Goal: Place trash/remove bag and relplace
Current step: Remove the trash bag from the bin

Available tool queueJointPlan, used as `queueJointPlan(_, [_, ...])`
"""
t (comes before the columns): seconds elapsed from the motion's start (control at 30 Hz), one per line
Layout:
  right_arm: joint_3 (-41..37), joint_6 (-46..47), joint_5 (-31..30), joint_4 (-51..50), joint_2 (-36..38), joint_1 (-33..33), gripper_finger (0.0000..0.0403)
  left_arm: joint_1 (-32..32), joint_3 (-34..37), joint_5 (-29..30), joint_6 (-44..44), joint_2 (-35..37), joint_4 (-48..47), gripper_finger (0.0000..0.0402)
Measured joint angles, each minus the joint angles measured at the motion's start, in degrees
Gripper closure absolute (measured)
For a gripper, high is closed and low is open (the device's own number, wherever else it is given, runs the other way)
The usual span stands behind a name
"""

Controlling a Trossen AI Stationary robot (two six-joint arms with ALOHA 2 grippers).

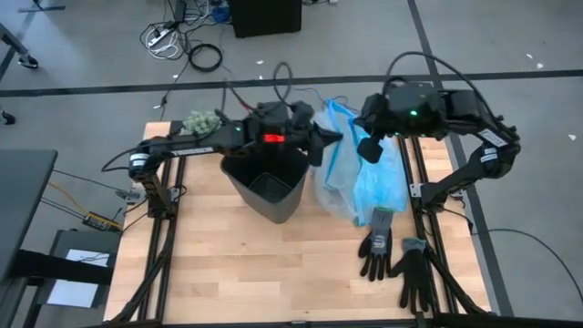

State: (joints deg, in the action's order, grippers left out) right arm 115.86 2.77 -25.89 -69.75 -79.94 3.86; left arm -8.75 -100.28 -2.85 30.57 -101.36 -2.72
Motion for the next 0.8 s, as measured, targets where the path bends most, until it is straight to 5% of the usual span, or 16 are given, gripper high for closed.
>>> queueJointPlan(0.23, [-5.3,-1.7,10.0,0.9,0.0,6.2,0.0403,-0.5,0.0,-2.3,-1.5,-2.2,1.4,0.0397])
queueJointPlan(0.47, [-7.3,-5.1,20.5,4.3,0.0,11.7,0.0403,-1.6,0.0,3.0,-7.9,-2.2,-3.0,0.0395])
queueJointPlan(0.63, [-7.3,-5.4,11.2,5.4,0.6,13.0,0.0403,-2.8,0.0,6.9,-9.3,-1.5,-7.9,0.0372])
queueJointPlan(0.8, [-7.3,-1.7,4.7,5.5,3.2,13.0,0.0403,-6.9,-0.3,15.9,-20.1,2.0,-7.3,0.0360])
